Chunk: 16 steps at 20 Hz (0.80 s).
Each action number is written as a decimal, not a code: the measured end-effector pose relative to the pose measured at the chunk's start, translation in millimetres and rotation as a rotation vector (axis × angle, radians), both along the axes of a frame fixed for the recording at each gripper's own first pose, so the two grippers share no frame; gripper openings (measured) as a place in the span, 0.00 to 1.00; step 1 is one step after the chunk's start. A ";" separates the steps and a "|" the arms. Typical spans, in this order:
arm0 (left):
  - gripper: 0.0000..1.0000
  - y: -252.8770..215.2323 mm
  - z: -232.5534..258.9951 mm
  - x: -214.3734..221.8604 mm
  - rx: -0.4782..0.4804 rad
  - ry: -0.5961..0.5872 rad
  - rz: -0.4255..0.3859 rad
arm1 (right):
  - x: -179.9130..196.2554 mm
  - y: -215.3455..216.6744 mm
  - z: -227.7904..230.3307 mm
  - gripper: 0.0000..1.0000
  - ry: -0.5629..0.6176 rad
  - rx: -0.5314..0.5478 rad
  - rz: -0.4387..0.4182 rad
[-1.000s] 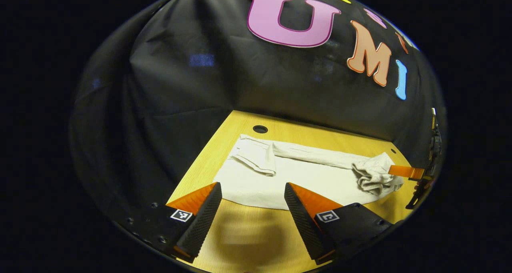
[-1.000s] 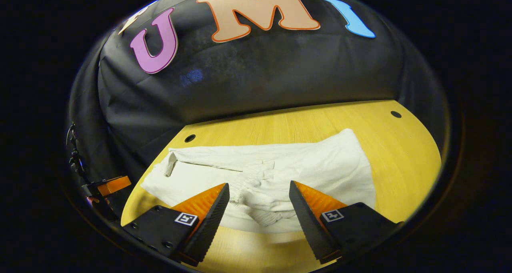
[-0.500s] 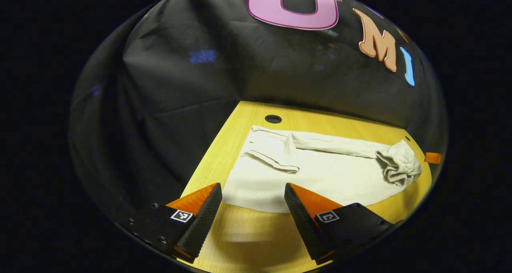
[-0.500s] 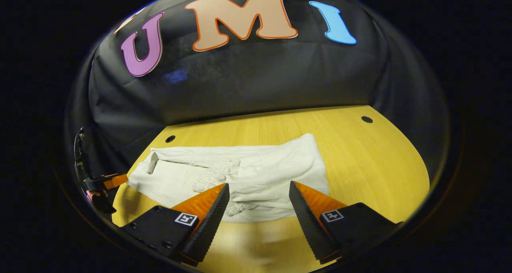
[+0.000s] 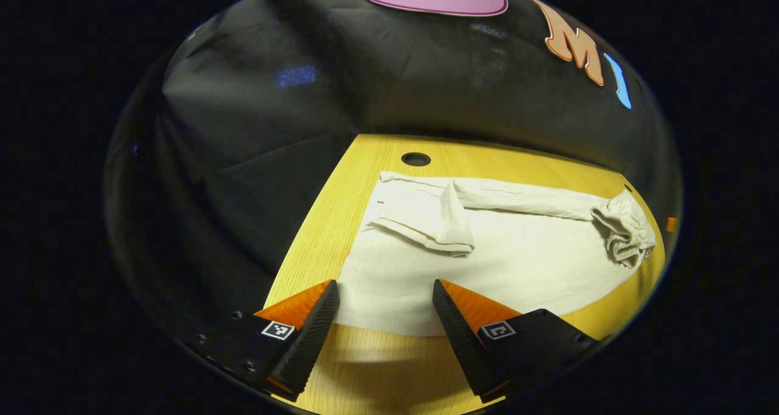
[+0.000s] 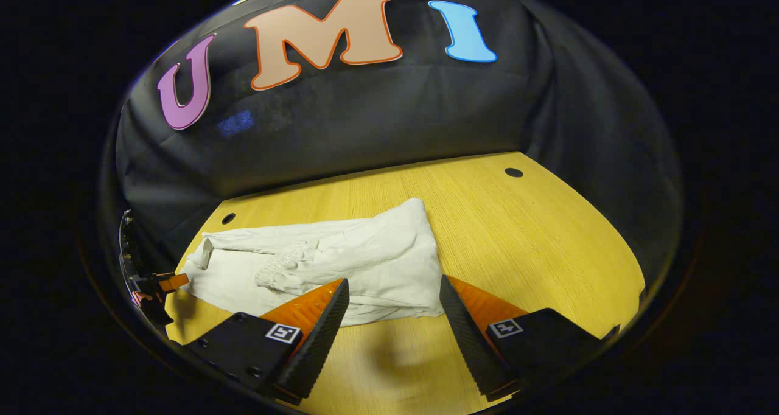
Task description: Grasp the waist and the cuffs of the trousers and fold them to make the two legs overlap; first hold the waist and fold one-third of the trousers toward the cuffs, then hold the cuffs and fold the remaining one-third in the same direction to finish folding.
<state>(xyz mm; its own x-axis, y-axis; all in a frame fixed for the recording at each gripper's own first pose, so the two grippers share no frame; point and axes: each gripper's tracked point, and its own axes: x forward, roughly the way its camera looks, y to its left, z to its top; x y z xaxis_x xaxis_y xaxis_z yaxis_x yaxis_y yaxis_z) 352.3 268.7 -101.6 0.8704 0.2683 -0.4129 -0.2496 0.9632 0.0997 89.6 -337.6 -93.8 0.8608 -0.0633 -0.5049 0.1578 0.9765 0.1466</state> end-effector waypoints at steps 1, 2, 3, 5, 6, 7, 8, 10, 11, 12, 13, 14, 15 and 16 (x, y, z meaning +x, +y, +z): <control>0.94 0.7 -2.4 1.3 -0.005 0.012 0.003 | 0.3 -0.9 0.1 0.97 0.001 -0.001 -0.003; 0.94 1.4 -4.5 0.8 -0.010 0.023 0.006 | -1.0 -2.0 0.2 0.97 0.002 -0.006 -0.003; 0.93 2.5 -4.7 -0.2 -0.007 0.025 0.008 | -0.8 -3.1 0.4 0.91 0.003 -0.010 -0.003; 0.93 1.8 -5.5 0.5 -0.003 0.032 0.005 | -0.9 -4.2 -2.2 0.97 0.010 -0.015 -0.004; 0.93 1.5 -5.8 -0.2 0.000 0.045 -0.002 | -2.0 -3.6 -2.5 0.97 0.012 -0.015 -0.002; 0.92 1.2 -6.2 -0.1 0.000 0.047 -0.015 | -2.0 -2.6 -2.8 0.97 0.014 -0.015 -0.001; 0.90 -1.6 -4.3 0.7 -0.005 0.044 -0.026 | -2.0 -1.6 -4.1 0.91 0.015 -0.014 0.001; 0.75 -7.5 -5.8 3.6 -0.009 0.050 -0.035 | -3.7 -0.5 -5.4 0.97 0.018 -0.011 -0.002; 0.64 -9.8 -4.4 4.3 -0.013 0.046 -0.052 | -4.8 0.0 -5.6 0.97 0.019 -0.013 -0.004; 0.58 -14.5 -3.9 6.2 -0.027 0.035 -0.062 | -6.1 -0.2 -6.1 0.97 0.020 -0.014 -0.005; 0.40 -20.4 -5.2 9.8 -0.041 0.028 -0.070 | -7.1 0.6 -6.6 0.97 0.021 -0.014 -0.005; 0.23 -22.3 -5.5 11.1 -0.060 0.022 -0.068 | -9.2 1.4 -7.1 0.97 0.023 -0.014 -0.006; 0.07 -22.6 -5.1 12.8 -0.070 0.010 -0.068 | -10.9 1.8 -5.9 0.97 0.023 -0.015 -0.007; 0.02 -22.4 -5.7 15.2 -0.084 0.000 -0.065 | -12.8 1.1 -5.3 0.97 0.022 -0.017 -0.009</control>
